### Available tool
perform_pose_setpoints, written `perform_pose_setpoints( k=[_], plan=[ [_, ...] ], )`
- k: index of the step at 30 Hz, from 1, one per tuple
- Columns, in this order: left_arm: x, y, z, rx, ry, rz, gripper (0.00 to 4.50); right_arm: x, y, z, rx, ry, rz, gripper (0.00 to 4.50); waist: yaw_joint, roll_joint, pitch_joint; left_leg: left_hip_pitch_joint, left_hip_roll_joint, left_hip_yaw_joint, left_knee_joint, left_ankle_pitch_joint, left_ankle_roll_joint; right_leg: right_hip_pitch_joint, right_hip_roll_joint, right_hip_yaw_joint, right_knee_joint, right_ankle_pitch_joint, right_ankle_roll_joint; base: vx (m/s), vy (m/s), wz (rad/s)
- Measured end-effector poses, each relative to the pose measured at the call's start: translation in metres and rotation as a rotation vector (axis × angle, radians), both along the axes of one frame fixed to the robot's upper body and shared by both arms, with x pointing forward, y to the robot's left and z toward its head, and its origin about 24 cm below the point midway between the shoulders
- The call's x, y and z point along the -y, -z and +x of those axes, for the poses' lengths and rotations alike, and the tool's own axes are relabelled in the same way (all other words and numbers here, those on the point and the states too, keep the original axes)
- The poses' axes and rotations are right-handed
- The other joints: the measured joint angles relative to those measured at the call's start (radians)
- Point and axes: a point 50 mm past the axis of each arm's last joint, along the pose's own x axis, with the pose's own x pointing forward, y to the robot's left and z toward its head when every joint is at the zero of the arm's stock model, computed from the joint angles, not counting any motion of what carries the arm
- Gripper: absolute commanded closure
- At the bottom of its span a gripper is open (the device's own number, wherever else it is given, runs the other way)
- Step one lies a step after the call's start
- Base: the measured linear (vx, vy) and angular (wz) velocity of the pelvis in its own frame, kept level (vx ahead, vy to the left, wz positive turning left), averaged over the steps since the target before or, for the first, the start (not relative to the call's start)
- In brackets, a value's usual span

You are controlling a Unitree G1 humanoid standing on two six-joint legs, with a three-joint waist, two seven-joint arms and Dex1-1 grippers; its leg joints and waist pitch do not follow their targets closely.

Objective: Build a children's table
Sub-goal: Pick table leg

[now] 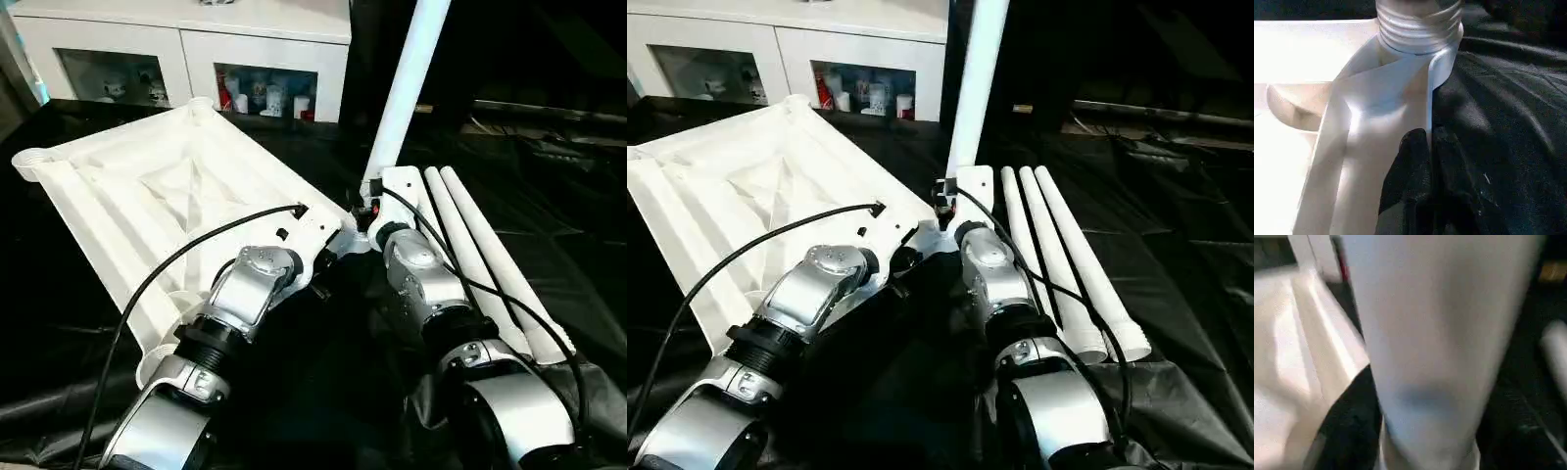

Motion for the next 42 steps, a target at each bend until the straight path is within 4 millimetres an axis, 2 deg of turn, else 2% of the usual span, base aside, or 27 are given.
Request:
perform_pose_setpoints(
  k=[8,12,14,16,21,24,29,32,38,42],
  plan=[
    [-0.005,-0.005,0.002,0.036,0.001,0.005,4.5,0.0,0.003,-0.003,-0.012,-0.06,0.033,0.98,0.001,-0.001,0.0,-0.005,0.002,0.002,-0.005,0.001,-0.001,-0.01,0.002,0.001,0.001,0.027,-0.004,0.0,0.0,0.0],
    [-0.008,-0.011,0.003,0.064,0.033,0.0,4.5,0.007,0.006,-0.007,-0.003,-0.101,0.042,0.66,0.003,0.0,0.0,-0.02,0.004,0.003,-0.003,0.006,0.003,-0.026,0.003,0.001,0.006,0.027,-0.005,0.0,0.0,0.0],
    [-0.009,-0.012,0.003,0.064,0.043,-0.002,4.5,0.009,0.002,-0.007,0.005,-0.133,0.052,0.54,0.001,0.0,0.0,-0.023,0.005,0.004,0.0,0.005,0.006,-0.029,0.003,0.001,0.008,0.026,-0.006,0.0,0.0,0.0],
    [-0.014,-0.013,0.002,0.068,0.066,0.006,4.5,0.019,-0.003,-0.01,0.026,-0.174,0.049,0.25,0.005,-0.001,0.001,-0.025,0.005,0.005,0.001,0.004,0.007,-0.03,0.003,0.001,0.009,0.026,-0.007,0.0,0.0,0.0],
    [-0.028,-0.011,-0.001,0.085,0.155,0.025,4.5,0.043,-0.031,-0.021,0.094,-0.35,0.045,0.03,0.014,0.0,0.001,-0.025,0.008,0.008,0.004,0.005,0.007,-0.03,0.003,0.001,0.01,0.026,-0.007,0.0,0.0,0.0],
    [-0.035,-0.01,-0.004,0.076,0.213,0.032,4.5,0.056,-0.04,-0.036,0.107,-0.492,0.005,0.03,0.026,0.0,0.001,-0.023,0.01,0.012,0.004,0.005,0.007,-0.029,0.003,0.001,0.01,0.026,-0.006,0.0,0.0,0.0],
    [-0.052,-0.009,-0.012,0.063,0.31,0.037,4.5,0.075,-0.043,-0.057,0.061,-0.638,-0.079,0.03,0.031,0.001,0.001,-0.018,0.01,0.014,0.004,0.004,0.005,-0.025,0.003,0.002,0.011,0.026,-0.006,0.0,0.0,0.0],
    [-0.063,-0.008,-0.02,0.05,0.397,0.025,4.5,0.082,-0.045,-0.07,0.033,-0.736,-0.127,0.03,0.041,0.001,0.001,-0.018,0.01,0.014,0.004,0.005,0.005,-0.025,0.003,0.003,0.013,0.026,-0.006,0.0,0.0,0.0],
    [-0.068,-0.006,-0.033,0.003,0.524,0.003,4.5,0.091,-0.042,-0.079,-0.008,-0.803,-0.186,0.03,0.067,0.001,0.001,-0.018,0.01,0.015,0.009,0.005,0.006,-0.025,0.002,0.003,0.017,0.025,-0.005,0.0,0.0,0.0],
    [-0.069,-0.006,-0.036,-0.008,0.556,0.009,4.5,0.088,-0.037,-0.082,-0.033,-0.843,-0.198,0.03,0.067,0.001,0.001,-0.019,0.01,0.015,0.013,0.004,0.005,-0.025,0.002,0.003,0.019,0.026,-0.005,0.0,0.0,0.0]
  ],
)
